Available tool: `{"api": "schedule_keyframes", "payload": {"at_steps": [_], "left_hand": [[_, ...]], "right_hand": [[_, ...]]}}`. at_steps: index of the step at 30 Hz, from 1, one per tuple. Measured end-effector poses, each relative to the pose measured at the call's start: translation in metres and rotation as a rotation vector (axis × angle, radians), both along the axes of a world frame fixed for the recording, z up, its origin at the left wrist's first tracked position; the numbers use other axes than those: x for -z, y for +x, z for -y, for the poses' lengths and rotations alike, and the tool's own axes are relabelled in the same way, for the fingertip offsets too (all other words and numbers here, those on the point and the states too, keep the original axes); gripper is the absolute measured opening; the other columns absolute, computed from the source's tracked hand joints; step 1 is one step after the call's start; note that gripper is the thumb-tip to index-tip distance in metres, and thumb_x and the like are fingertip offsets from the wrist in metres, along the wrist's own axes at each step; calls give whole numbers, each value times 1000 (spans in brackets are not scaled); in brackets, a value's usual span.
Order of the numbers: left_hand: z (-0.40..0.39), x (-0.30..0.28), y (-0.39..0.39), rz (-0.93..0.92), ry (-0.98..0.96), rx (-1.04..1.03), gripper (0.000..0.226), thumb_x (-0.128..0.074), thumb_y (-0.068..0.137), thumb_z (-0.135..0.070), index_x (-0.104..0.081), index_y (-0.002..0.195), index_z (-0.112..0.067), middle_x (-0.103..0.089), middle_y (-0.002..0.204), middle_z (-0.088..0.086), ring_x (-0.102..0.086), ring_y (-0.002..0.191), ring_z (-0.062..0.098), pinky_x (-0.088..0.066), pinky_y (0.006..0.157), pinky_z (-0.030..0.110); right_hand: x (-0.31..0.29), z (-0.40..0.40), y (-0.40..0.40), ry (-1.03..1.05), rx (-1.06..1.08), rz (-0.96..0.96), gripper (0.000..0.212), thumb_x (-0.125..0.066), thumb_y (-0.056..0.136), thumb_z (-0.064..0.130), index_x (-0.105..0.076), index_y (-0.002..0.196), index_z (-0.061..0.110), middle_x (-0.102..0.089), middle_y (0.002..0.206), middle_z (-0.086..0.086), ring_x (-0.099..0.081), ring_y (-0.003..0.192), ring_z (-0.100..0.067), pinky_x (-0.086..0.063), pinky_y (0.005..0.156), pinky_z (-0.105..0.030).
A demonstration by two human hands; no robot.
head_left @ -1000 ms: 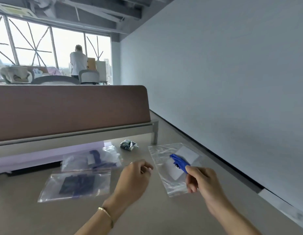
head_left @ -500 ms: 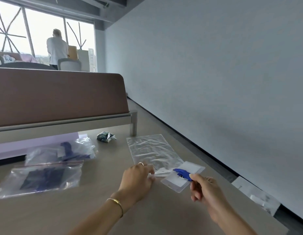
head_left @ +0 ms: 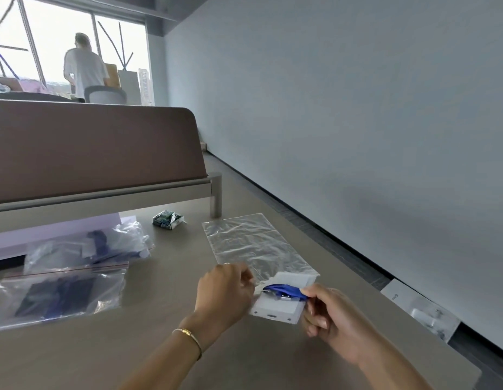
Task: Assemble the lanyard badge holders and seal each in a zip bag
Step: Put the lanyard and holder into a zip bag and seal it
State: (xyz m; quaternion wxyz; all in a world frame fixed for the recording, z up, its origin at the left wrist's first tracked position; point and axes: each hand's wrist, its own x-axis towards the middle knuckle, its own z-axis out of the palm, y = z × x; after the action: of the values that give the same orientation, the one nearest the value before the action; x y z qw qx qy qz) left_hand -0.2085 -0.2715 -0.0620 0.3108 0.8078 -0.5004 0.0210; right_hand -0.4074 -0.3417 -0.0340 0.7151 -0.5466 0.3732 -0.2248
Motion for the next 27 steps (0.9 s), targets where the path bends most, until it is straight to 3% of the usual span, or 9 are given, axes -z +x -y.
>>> {"api": "schedule_keyframes", "payload": {"at_steps": [3, 6, 12, 19, 27], "left_hand": [[-1, 1, -3, 94, 67, 19, 34, -55, 82, -60, -66, 103, -36, -68, 97, -16, -64, 92, 9, -50, 78, 28], [0, 1, -5, 151, 104, 39, 40, -53, 79, -64, -66, 105, -35, -64, 102, -16, -61, 99, 8, -49, 82, 30], [1, 0, -3, 55, 52, 22, 23, -56, 90, -45, -71, 93, -28, -68, 92, -10, -64, 89, 15, -51, 74, 29], [1, -3, -3, -21, 54, 24, 19, -57, 84, -31, -73, 93, -29, -71, 87, -10, -66, 82, 14, -53, 72, 28], [-4, -8, -7, -122, -24, 27, 17, -63, 81, -25, -71, 93, -34, -70, 87, -17, -66, 85, 7, -53, 75, 26]], "right_hand": [[-1, 5, 0, 18, 3, -34, 41, -55, 91, 15, -48, 51, 8, -27, 45, -5, -31, 48, -21, -35, 50, -32], [-2, 9, -5, 36, 27, -60, 41, -54, 91, 15, -47, 50, 9, -25, 44, -4, -31, 47, -21, -34, 52, -33], [-2, 11, -10, 65, 27, -64, 42, -53, 89, 15, -45, 48, 10, -23, 41, -3, -30, 43, -21, -33, 54, -34], [-4, 11, -1, 94, -17, -48, 35, -57, 80, 18, -43, 48, 11, -23, 38, -1, -31, 40, -20, -33, 53, -32], [-1, 19, 19, 73, 102, -103, 35, -56, 93, 16, -48, 60, 10, -36, 42, 0, -27, 51, -20, -33, 47, -26]]}}
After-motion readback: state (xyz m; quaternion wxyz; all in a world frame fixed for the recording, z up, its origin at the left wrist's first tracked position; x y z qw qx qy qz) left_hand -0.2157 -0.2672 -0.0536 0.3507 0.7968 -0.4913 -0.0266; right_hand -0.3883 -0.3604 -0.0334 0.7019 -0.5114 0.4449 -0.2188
